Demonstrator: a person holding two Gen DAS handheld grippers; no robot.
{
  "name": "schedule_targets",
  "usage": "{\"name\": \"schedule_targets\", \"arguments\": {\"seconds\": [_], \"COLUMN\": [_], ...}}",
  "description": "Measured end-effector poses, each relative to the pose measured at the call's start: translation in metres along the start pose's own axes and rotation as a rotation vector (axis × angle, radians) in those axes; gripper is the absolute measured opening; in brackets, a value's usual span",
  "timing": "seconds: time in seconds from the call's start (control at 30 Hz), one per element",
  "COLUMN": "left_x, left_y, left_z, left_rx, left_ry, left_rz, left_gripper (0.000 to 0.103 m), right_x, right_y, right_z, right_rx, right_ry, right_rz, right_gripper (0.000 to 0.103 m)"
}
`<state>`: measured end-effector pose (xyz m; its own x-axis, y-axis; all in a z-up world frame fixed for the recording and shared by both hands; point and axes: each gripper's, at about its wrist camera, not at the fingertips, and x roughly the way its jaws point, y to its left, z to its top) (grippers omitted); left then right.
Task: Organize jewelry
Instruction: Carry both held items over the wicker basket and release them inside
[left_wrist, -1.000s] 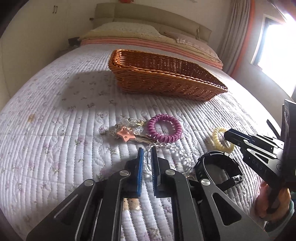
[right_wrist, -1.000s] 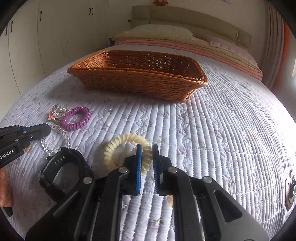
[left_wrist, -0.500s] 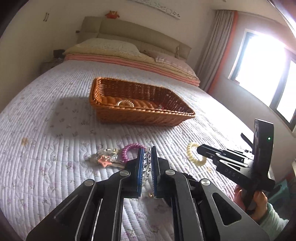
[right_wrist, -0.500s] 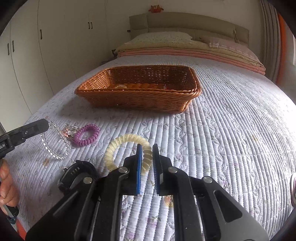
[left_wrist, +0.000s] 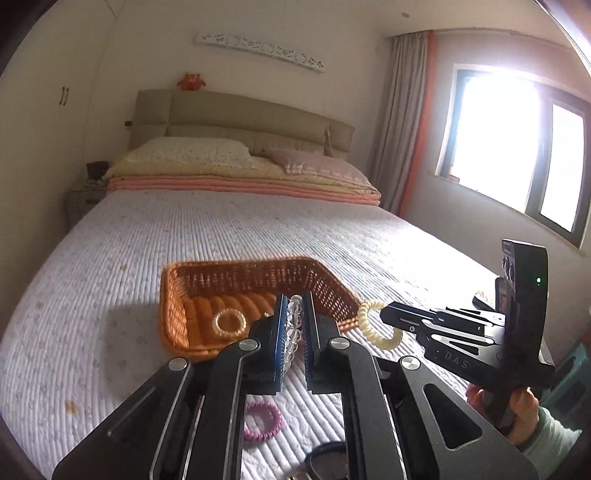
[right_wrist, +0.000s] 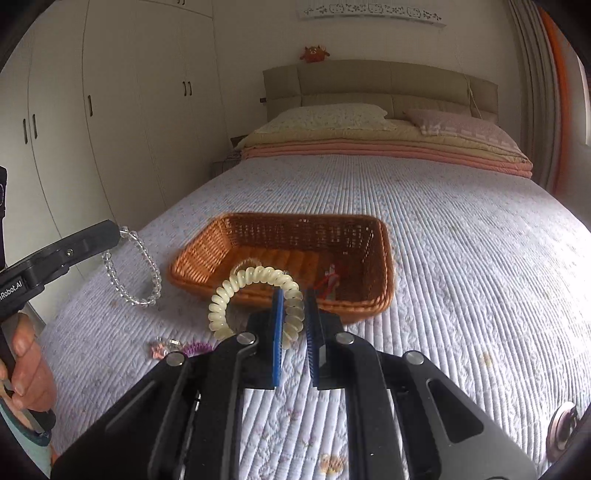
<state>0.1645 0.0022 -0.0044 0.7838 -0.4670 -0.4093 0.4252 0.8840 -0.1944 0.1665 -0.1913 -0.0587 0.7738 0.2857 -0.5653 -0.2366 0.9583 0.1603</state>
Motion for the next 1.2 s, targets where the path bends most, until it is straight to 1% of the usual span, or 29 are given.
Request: {"name": "schedule_targets", "arguments": {"seconds": [0.1,0.2,0.33,0.43,0.57,0.73,0.83,0.93,0.97,1.0,1.03,1.07,1.1,1.17,1.2], "left_x": [0.017,0.037,0.07,0.095,0.127,0.15,0.152,0.152,0.149,0.144,0.138,0.13,0.12,0.097,0.083], "left_y": [0.01,0.022,0.042,0.056,0.069,0.078,0.076,0.076,0.074,0.074,0.072,0.071,0.07,0.067,0.065], "left_z": [0.021,0.033,0.034,0.029,0.014,-0.004,-0.01,-0.011,-0.011,-0.011,-0.01,-0.008,-0.006,-0.002,0.001], "left_rx": [-0.003,-0.014,-0.047,-0.072,-0.107,-0.106,-0.092,-0.084,-0.074,-0.068,-0.066,-0.065,-0.069,-0.082,-0.086], "left_ry": [-0.011,-0.002,0.044,0.083,0.146,0.216,0.23,0.244,0.238,0.233,0.22,0.203,0.191,0.161,0.139], "left_rz": [0.003,0.016,0.025,0.036,0.061,0.084,0.09,0.093,0.096,0.099,0.1,0.099,0.094,0.081,0.073], "left_gripper": [0.006,0.006,0.006,0.006,0.006,0.006,0.006,0.007,0.01,0.022,0.028,0.028,0.028,0.029,0.032], "right_x": [0.015,0.039,0.079,0.109,0.148,0.176,0.181,0.181,0.179,0.176,0.171,0.166,0.159,0.141,0.13], "right_y": [0.0,-0.004,-0.017,-0.022,-0.022,-0.016,-0.016,-0.019,-0.02,-0.021,-0.022,-0.021,-0.02,-0.018,-0.016], "right_z": [0.024,0.04,0.052,0.054,0.046,0.036,0.031,0.032,0.032,0.032,0.033,0.034,0.035,0.037,0.038], "right_rx": [-0.009,-0.003,0.04,0.059,0.059,0.044,0.04,0.063,0.071,0.077,0.079,0.077,0.074,0.069,0.067], "right_ry": [-0.013,0.004,0.072,0.137,0.241,0.328,0.344,0.345,0.34,0.335,0.329,0.318,0.306,0.279,0.264], "right_rz": [-0.015,-0.016,0.013,0.024,-0.002,-0.039,-0.061,-0.049,-0.043,-0.038,-0.035,-0.034,-0.034,-0.022,-0.008], "right_gripper": [0.009,0.009,0.009,0.009,0.009,0.009,0.01,0.01,0.01,0.012,0.018,0.026,0.03,0.03,0.03]}}
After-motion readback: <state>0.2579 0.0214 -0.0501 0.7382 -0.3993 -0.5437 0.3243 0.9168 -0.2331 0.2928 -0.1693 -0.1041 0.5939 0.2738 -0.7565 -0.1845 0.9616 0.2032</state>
